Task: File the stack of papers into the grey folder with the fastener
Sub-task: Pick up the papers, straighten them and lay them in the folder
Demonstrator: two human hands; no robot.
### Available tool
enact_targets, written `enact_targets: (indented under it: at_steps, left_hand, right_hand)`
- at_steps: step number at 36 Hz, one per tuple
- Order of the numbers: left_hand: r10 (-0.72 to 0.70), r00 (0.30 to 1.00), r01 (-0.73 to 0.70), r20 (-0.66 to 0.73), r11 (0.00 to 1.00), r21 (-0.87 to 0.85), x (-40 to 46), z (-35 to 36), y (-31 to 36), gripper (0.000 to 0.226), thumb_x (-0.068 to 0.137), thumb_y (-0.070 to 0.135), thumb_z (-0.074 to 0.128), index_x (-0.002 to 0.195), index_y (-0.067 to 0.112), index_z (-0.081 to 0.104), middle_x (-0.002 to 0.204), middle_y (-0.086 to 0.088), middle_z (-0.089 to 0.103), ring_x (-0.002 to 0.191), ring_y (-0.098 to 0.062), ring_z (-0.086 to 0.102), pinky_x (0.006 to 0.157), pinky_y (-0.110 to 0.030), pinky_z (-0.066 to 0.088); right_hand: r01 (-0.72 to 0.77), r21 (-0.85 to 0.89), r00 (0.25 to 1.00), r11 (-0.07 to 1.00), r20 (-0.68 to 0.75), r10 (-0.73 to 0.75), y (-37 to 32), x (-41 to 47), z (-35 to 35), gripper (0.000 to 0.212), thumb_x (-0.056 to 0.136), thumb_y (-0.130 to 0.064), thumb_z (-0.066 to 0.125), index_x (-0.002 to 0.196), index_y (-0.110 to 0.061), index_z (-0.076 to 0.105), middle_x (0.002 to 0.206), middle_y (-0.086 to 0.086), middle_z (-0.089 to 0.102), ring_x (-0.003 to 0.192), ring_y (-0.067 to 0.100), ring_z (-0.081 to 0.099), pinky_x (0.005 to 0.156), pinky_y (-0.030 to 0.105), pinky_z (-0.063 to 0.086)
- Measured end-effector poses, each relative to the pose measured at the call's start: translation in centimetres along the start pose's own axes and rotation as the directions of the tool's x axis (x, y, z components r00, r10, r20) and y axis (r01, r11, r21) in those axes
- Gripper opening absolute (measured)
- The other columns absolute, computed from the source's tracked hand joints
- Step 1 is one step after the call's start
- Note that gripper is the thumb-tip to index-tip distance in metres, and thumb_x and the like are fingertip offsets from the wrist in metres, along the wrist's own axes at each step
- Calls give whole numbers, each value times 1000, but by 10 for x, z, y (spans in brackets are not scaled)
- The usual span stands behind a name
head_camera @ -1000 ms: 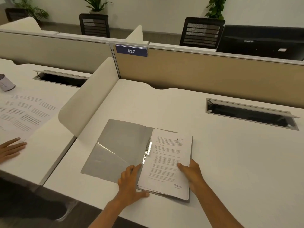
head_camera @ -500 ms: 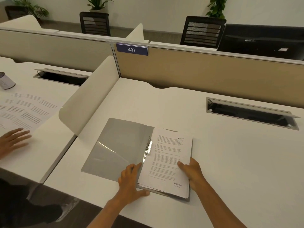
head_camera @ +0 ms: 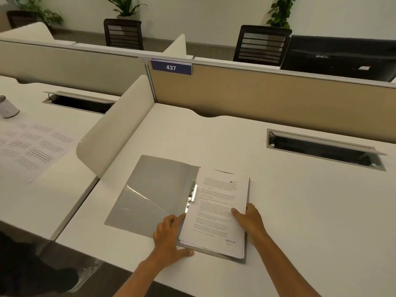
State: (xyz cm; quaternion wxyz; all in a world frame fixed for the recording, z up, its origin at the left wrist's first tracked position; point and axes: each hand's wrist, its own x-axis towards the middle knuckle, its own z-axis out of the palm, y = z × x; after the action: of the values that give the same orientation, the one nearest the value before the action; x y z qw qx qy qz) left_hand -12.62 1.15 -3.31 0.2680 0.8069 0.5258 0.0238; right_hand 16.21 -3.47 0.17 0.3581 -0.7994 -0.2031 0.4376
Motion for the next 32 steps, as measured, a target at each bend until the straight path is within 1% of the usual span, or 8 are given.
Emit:
enact_targets:
  at_steps: [2,6,10,14,18,20,25,32]
  left_hand:
    - [2,1000,-2,-1,1000,-10,0,-1,0,120,56,91,67,155,48,15,153,8,32,136,-18,37,113,-43,37]
    - [6,1000,-6,1,1000,-2,-1,0,-1,120,56,92,65,154,50,10,154,9,29,136,-17,36,113,-42,38]
    - [3,1000,-3,13,1000,-1,0,0,-2,122,55,93,65,155,51,8,153,9,27,136,-18,34,113,-43,37]
    - [0,1000,0,2,1000,-5,-1,1,-2,122,55,92,67,156,47,15,153,7,31,136,-20,37,111,-45,39]
    - [1,1000,-1,-11,1000,-9,-2,1,-2,121,55,92,67,156,47,19,153,7,32,135,-20,39,111,-45,39]
    - [-2,1000,2,-18,1000,-6,-2,1,-1,120,55,91,68,156,46,21,154,6,34,135,-20,40,111,-45,40]
    - [-4,1000,4,-20,1000,-3,-2,0,1,120,55,91,69,156,45,23,153,5,35,134,-21,41,110,-46,41]
    - [-8,1000,8,-24,1000,-2,-4,-1,2,117,56,89,69,155,45,25,153,5,36,135,-22,42,111,-48,42]
  right_hand:
    - [39,-148,998,988,-46,-47,1,-3,-3,42,94,-41,71,125,-21,52,113,-4,64,92,19,66,68,27,57]
    - [64,-295,990,953,-98,-97,10,-9,-14,36,94,-40,70,119,-19,56,109,-2,68,87,17,65,71,27,52]
    - [40,-238,990,971,-121,-70,23,-24,-25,37,98,-32,65,130,-16,59,112,-1,67,96,19,63,74,27,48]
    - [37,-112,991,993,-123,-50,37,-44,-32,34,100,-27,56,133,-21,59,117,-3,68,98,18,67,68,23,52]
    - [8,21,995,1000,-95,-6,51,-55,-35,30,99,-23,62,129,-21,61,114,1,71,100,22,70,88,45,63]
    - [-10,68,997,998,-78,15,55,-58,-35,30,99,-21,64,128,-20,61,113,2,73,101,23,70,90,48,62]
    - [-46,141,997,989,-47,53,61,-66,-34,31,96,-18,69,127,-18,61,102,0,77,97,22,73,82,42,65]
    - [-161,183,986,970,-13,166,57,-68,-34,37,88,-16,78,122,-18,63,104,6,76,92,21,73,68,32,62]
